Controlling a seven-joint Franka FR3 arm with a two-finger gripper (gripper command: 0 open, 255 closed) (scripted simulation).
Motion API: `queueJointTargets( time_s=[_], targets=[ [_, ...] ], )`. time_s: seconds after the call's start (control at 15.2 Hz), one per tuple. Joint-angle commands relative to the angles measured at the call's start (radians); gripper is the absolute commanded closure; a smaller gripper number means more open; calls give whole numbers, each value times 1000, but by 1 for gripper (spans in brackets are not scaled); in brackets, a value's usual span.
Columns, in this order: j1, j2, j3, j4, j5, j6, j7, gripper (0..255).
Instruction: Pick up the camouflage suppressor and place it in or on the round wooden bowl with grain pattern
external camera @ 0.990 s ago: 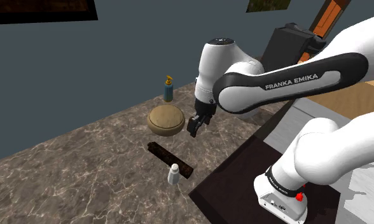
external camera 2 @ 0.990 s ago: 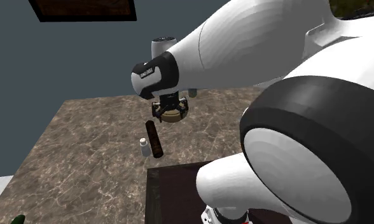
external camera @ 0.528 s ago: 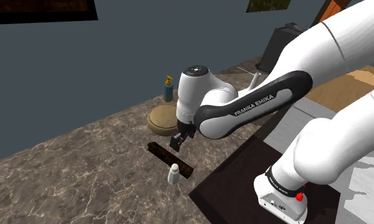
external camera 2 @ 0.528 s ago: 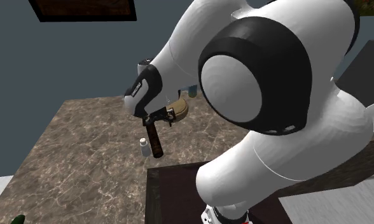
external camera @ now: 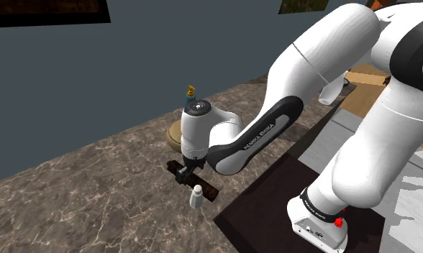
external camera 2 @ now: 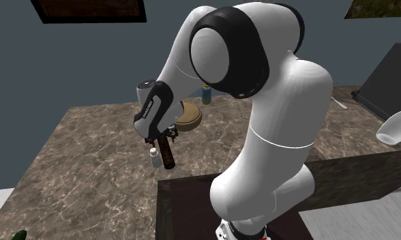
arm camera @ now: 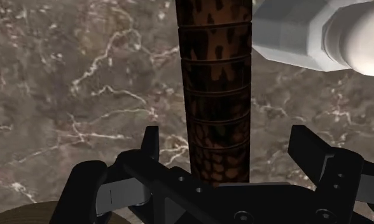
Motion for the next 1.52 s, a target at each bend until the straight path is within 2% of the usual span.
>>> queueJointTargets(
  time_s=[0.0, 0.33, 0.79, 0.86, 1.45],
  targets=[
    [7, 41, -14, 7, -48, 29, 35, 0],
    [29, 112, -53, 13, -132, 81, 95, 0],
    [30, 112, -53, 13, -132, 81, 95, 0],
    [30, 112, -53, 13, -132, 81, 95, 255],
    [30, 112, -53, 13, -132, 81, 95, 255]
  ],
)
